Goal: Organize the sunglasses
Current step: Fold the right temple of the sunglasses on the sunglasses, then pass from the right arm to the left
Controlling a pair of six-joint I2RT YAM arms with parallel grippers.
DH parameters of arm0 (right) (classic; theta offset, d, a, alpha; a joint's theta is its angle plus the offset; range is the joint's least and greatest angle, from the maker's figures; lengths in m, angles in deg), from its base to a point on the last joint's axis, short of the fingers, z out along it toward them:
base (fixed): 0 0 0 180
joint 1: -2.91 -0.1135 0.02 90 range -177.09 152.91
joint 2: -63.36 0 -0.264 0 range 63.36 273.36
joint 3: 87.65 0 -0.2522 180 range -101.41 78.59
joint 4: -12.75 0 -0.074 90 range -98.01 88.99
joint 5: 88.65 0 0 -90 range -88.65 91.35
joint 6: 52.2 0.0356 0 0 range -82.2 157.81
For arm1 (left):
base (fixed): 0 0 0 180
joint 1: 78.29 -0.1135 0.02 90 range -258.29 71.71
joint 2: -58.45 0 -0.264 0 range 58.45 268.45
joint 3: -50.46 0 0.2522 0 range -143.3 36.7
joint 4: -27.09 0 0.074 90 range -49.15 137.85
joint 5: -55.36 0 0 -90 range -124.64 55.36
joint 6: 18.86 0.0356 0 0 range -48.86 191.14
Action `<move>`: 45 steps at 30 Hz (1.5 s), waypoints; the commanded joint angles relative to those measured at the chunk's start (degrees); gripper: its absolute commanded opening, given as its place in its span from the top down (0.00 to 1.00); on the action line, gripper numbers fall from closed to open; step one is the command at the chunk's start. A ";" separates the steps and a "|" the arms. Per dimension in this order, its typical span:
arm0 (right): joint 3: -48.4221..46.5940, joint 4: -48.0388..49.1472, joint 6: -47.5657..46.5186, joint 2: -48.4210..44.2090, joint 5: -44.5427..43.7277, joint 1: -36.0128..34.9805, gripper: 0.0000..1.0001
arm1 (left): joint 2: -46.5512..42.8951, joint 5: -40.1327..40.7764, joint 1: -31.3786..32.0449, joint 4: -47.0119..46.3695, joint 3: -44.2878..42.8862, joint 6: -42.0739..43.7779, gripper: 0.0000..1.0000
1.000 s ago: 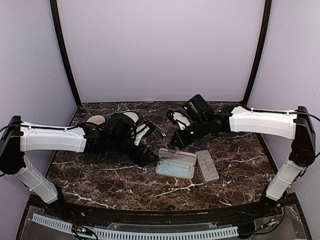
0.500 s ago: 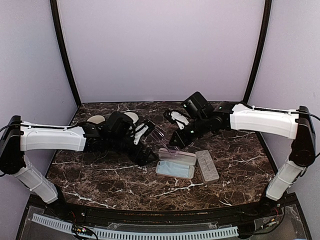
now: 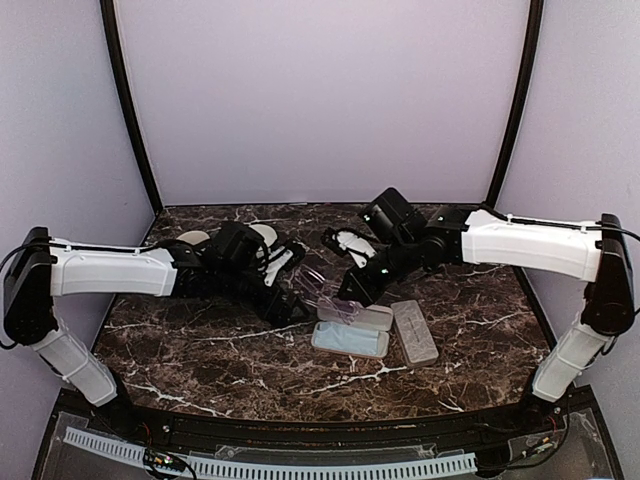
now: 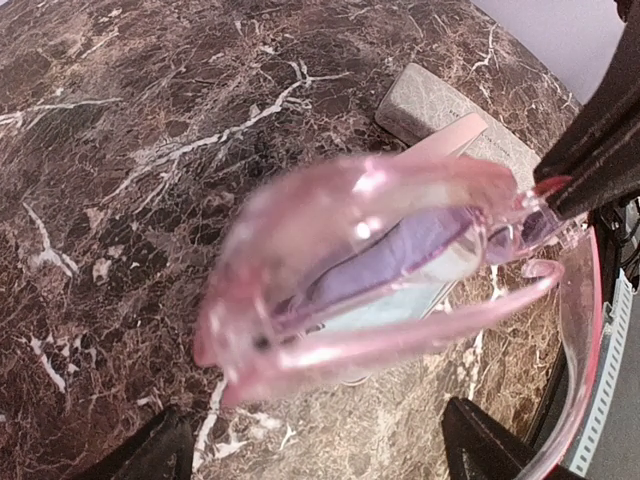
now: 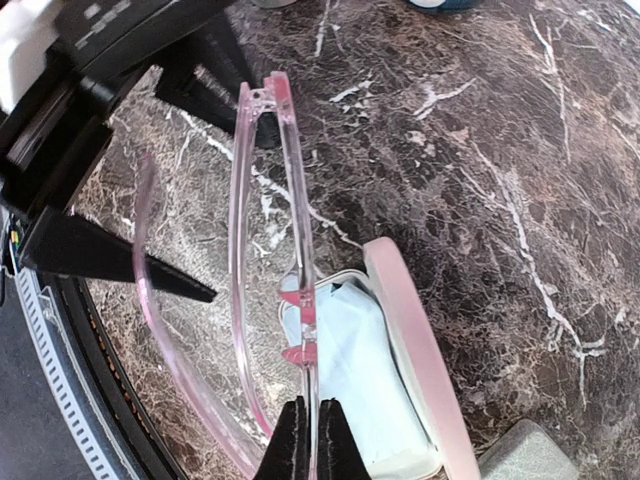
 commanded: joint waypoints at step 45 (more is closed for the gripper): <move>7.01 -7.89 -6.20 0.22 7.15 2.74 1.00 | -16.35 -9.38 -2.09 -17.79 18.63 0.34 0.22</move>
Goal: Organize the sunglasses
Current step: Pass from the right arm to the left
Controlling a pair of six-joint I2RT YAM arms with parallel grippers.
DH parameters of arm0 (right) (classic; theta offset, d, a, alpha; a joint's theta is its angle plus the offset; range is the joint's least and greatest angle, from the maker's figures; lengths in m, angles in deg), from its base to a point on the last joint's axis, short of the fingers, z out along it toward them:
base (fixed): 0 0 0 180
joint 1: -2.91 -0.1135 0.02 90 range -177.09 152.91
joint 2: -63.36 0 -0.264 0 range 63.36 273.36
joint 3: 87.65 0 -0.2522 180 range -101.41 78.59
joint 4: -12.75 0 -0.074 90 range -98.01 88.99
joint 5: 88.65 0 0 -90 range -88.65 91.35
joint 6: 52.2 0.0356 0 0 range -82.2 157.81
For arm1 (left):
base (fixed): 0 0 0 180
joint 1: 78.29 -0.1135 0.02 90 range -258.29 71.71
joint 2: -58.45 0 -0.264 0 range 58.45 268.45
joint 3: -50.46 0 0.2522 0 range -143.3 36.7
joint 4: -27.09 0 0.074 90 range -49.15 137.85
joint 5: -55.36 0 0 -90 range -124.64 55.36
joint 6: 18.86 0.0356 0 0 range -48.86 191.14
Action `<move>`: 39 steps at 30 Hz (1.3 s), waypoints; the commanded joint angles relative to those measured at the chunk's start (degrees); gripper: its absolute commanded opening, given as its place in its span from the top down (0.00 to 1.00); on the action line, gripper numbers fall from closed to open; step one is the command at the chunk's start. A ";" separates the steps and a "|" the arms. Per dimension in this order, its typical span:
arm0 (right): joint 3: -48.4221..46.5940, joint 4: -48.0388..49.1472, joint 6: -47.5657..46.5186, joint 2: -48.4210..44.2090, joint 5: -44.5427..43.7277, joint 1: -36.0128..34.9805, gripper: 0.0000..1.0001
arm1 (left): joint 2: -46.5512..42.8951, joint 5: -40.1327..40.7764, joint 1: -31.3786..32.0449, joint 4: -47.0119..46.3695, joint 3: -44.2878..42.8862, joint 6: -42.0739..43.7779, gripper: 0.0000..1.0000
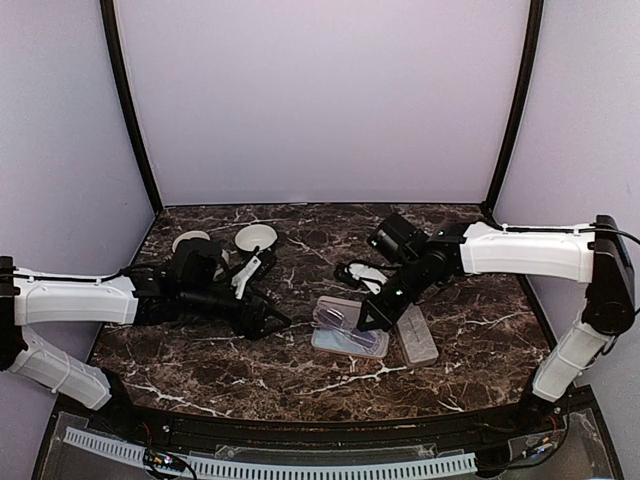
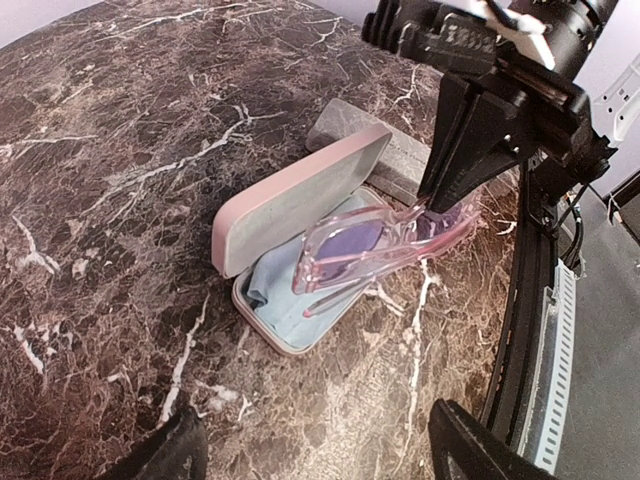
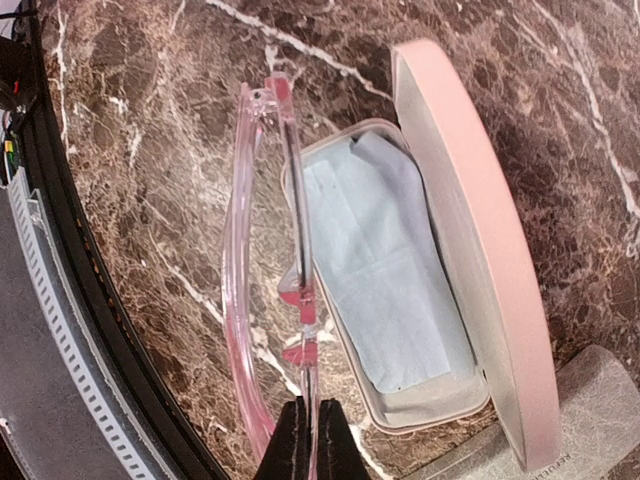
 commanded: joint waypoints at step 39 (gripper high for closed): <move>1.29 20.76 25.72 -4.74 -35.43 -13.22 1.00 | 7.45 18.95 9.18 -28.74 -2.25 -43.41 0.40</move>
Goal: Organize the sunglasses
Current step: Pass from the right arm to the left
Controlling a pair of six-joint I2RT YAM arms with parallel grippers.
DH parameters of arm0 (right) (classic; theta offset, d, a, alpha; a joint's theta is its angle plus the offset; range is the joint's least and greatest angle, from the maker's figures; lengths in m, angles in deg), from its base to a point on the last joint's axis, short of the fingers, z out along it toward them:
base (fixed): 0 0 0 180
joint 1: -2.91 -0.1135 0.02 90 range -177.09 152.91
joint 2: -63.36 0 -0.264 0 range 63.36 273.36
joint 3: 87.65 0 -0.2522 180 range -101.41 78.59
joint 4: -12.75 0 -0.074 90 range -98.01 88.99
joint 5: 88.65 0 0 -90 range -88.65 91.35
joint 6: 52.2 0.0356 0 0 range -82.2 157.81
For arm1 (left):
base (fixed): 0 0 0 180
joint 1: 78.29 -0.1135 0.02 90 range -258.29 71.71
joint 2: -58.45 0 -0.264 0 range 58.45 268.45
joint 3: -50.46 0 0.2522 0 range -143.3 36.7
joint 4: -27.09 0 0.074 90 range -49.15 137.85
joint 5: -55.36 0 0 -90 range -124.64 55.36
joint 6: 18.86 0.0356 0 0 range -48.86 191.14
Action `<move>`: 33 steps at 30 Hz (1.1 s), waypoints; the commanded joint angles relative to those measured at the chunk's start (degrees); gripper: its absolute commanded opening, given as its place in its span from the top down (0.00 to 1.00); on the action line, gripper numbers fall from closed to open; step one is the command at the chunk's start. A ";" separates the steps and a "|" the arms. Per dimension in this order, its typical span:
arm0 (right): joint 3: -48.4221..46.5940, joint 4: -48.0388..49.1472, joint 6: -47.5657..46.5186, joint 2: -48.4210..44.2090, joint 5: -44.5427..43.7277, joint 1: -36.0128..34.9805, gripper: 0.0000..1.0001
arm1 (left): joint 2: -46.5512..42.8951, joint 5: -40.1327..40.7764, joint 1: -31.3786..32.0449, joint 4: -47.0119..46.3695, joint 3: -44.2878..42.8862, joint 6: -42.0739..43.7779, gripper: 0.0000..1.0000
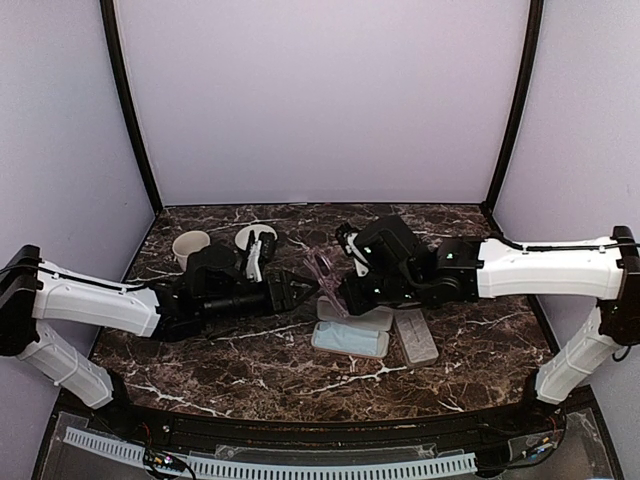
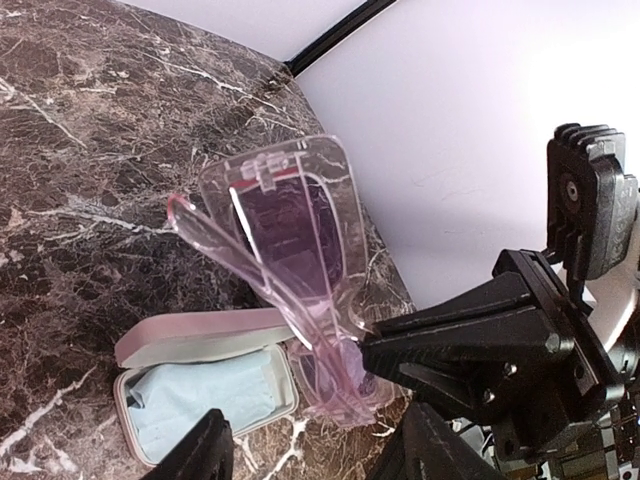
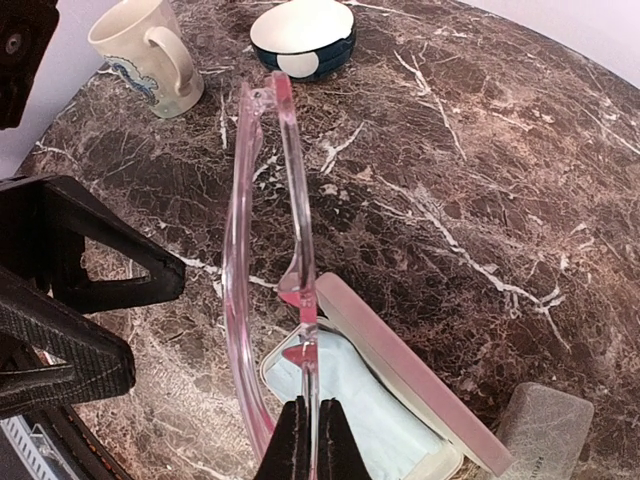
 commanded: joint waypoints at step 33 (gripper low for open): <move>-0.15 4.77 1.52 1.81 -2.86 -2.39 1.00 | 9.83 -3.18 -1.41 -8.62 -5.55 -5.22 0.57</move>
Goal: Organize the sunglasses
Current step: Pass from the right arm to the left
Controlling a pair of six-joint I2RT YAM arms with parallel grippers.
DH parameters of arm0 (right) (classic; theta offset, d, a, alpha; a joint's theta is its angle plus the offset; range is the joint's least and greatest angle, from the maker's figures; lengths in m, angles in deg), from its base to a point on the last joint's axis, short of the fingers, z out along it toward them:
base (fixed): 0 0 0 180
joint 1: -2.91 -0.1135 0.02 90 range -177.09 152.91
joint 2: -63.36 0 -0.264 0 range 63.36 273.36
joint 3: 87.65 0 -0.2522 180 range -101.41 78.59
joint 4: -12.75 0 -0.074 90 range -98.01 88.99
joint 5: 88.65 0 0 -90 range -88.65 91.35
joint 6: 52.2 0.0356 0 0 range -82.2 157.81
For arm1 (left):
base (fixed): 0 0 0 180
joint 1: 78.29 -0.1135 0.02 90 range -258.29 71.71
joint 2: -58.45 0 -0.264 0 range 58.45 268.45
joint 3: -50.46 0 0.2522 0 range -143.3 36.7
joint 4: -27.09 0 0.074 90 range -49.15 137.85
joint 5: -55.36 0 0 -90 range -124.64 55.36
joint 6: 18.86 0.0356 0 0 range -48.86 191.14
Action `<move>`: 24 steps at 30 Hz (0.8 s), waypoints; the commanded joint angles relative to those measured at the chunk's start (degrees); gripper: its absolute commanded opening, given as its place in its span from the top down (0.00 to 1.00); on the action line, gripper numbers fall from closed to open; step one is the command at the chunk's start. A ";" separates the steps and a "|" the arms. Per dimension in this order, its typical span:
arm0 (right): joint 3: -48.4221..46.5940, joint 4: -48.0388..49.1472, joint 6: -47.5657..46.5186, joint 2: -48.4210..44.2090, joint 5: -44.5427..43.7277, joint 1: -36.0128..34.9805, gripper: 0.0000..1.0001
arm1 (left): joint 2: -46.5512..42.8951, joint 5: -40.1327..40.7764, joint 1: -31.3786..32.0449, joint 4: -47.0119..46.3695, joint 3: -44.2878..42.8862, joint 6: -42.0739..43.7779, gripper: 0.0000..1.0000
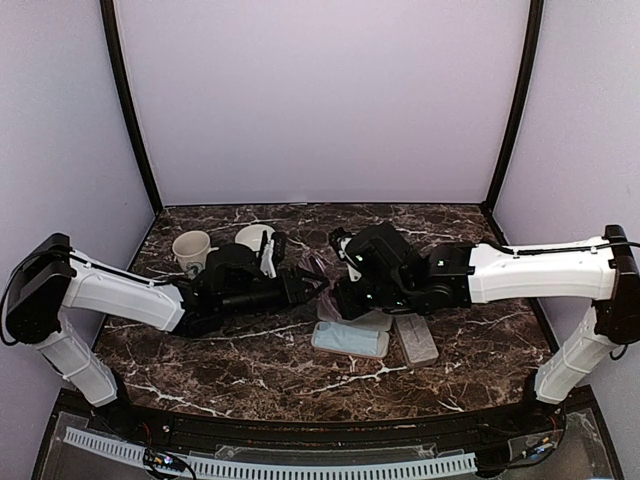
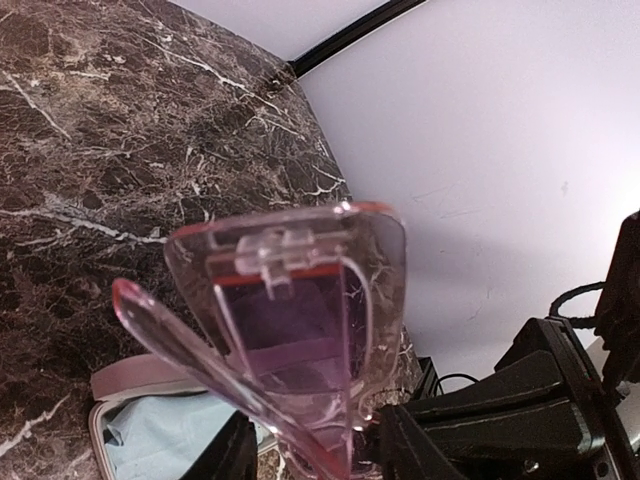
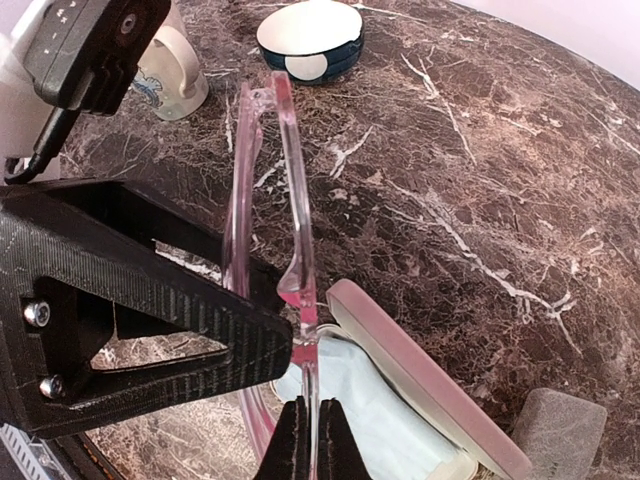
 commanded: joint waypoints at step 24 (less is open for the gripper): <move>3.40 5.77 -0.17 -0.56 0.59 -0.84 1.00 | 1.33 -2.86 -1.14 -6.10 0.30 -2.36 0.91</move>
